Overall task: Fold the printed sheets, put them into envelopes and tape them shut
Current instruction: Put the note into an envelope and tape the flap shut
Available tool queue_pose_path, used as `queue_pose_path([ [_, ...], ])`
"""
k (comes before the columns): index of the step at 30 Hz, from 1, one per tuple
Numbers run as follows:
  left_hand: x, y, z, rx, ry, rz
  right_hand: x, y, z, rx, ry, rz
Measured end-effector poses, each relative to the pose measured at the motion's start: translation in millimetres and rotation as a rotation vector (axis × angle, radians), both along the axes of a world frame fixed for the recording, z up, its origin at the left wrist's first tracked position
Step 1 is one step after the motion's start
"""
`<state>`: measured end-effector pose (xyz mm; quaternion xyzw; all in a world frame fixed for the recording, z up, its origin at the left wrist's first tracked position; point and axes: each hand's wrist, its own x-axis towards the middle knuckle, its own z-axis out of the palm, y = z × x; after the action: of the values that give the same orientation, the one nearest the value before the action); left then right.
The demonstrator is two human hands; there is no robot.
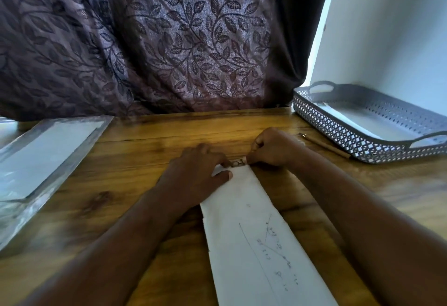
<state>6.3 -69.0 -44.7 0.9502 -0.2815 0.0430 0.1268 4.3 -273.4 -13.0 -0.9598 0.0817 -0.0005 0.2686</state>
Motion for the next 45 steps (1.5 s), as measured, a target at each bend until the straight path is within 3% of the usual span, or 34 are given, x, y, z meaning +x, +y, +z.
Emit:
queue_pose_path([
  [6,-4.2,-2.1,0.0,0.061,-0.016,0.008,3.6,1.7,-10.3,0.080,-0.083,-0.034],
  [11,-4.3,-3.0,0.5,0.069,-0.027,0.008,5.6,13.0,-18.1,-0.082,-0.114,-0.047],
  [30,-4.8,-2.9,2.8,0.044,-0.028,0.002,0.1,-0.1,-10.9,0.064,-0.046,0.023],
  [38,-22.5,-13.2,6.0,0.210,-0.299,-0.029,3.5,-5.2,-10.6,0.112,-0.004,0.057],
  [45,-24.4,-10.0,9.3,0.280,-0.357,-0.110,5.3,-5.5,-10.3,0.140,0.001,0.043],
])
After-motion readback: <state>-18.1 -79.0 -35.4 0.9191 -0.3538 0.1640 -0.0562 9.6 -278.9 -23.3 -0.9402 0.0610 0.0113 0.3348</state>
